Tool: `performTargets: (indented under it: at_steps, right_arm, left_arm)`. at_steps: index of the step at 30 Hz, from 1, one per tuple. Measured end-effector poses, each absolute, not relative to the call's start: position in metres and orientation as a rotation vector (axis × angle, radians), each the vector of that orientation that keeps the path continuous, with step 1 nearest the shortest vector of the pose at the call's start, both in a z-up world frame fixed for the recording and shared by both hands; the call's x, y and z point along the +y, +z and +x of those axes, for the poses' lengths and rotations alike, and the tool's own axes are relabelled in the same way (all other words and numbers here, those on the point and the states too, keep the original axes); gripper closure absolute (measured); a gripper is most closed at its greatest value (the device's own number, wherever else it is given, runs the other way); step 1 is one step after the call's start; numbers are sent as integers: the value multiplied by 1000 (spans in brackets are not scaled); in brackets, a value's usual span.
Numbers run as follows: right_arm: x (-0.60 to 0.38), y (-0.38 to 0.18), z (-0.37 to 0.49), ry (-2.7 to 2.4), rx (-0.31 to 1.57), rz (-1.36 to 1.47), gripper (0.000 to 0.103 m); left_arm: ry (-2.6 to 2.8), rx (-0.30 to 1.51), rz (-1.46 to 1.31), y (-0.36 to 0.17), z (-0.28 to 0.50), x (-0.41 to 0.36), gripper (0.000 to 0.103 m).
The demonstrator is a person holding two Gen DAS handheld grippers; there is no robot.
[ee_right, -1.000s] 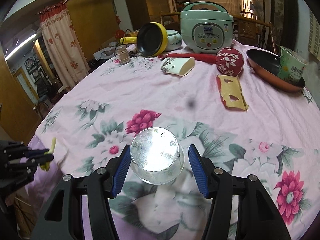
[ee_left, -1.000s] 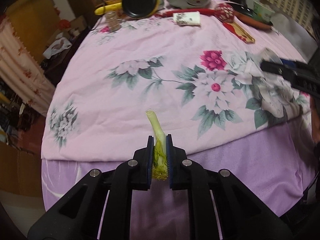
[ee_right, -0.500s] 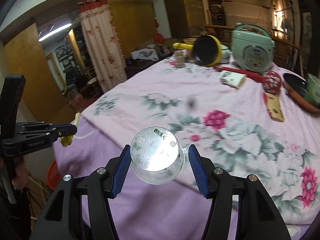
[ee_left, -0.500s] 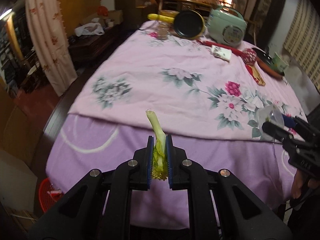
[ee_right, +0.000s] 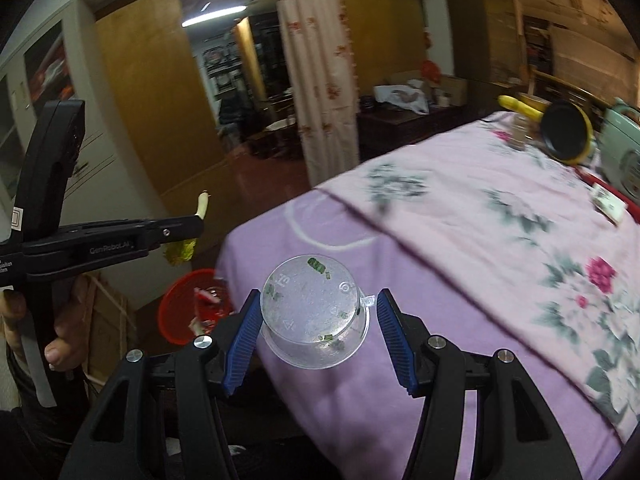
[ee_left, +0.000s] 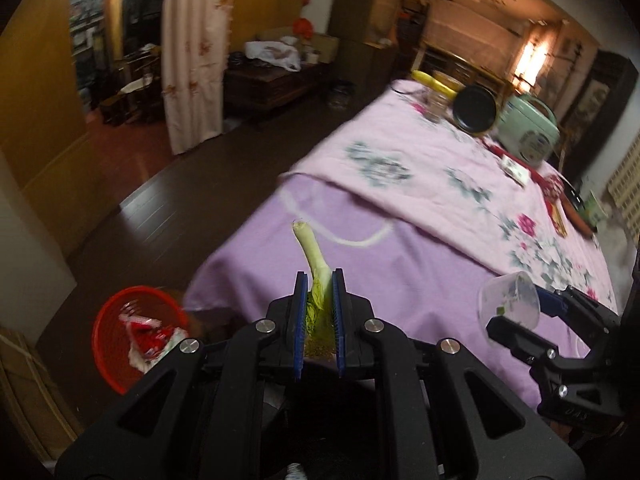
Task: Collect trash
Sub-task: 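Lift the cup and celery with both tools and carry them over the basket, then open both tools to drop the cup and celery into the basket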
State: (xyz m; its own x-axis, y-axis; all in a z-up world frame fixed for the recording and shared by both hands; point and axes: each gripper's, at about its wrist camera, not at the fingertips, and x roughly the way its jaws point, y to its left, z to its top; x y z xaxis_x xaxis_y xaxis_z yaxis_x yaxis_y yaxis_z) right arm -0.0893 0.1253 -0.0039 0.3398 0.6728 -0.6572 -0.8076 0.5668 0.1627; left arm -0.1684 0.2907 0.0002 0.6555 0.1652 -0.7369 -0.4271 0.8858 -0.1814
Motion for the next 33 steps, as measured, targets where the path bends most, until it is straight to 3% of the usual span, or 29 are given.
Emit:
performTargets:
  at_steps: [16, 33]
  right_arm:
    - [324, -55, -167, 1209, 796, -406, 45]
    - [457, -168, -203, 1345, 1022, -630, 45]
  left_arm:
    - [620, 879, -624, -110, -283, 435, 90]
    - [698, 1027, -804, -205, -301, 502, 90]
